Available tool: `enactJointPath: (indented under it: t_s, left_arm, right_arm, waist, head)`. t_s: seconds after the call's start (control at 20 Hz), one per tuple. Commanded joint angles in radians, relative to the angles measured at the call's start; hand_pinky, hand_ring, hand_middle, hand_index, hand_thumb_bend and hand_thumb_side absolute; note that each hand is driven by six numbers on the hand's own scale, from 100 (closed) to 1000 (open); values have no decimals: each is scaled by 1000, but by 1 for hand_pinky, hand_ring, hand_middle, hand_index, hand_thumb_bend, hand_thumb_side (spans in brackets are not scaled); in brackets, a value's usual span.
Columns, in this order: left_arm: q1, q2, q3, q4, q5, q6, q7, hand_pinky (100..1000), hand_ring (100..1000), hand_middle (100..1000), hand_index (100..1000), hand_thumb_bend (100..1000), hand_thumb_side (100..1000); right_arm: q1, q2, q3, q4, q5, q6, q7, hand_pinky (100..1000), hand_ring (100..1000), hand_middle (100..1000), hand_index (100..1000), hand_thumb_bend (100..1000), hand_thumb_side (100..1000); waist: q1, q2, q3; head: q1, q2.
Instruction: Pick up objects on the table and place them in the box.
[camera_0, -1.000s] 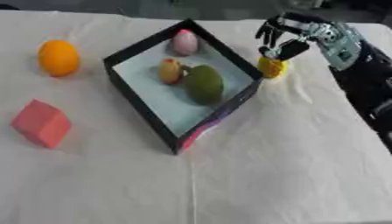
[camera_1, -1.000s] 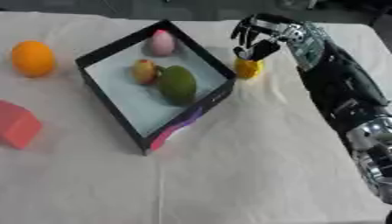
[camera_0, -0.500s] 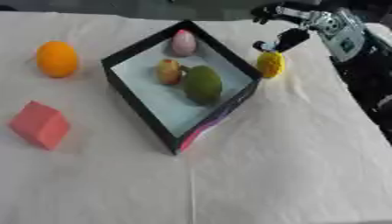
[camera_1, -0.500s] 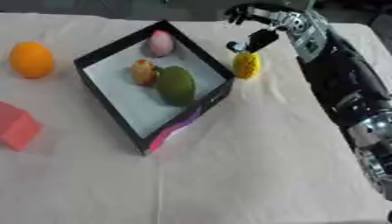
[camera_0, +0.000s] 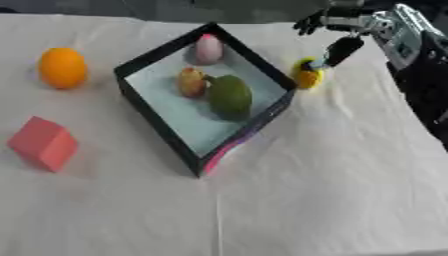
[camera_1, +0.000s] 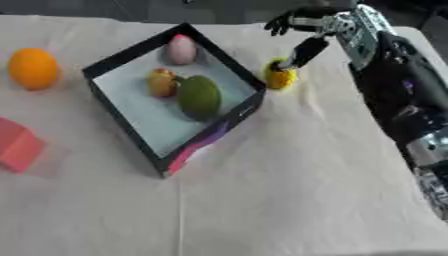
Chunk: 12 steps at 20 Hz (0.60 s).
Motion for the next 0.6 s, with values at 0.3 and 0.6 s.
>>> enactJointPath:
  t_s: [0.3,0.6]
  left_arm:
    - [2,21,2,-16,-3,-4,-7,933,841,772,846,100,718]
    - [3,21,1,-16,-4,-3,-9,935,842,773,846,100,718]
  right_arm:
    - [-16,-32,-13,7,62,-23,-28,961,892,852,981,446,383]
    - [-19,-34,-12,26,69,-41,-6,963,897,858,984,446,370]
  waist:
    - [20,-10,-2]
    - [19,-11,-5]
  head:
    - [2,-18]
    - [1,-16]
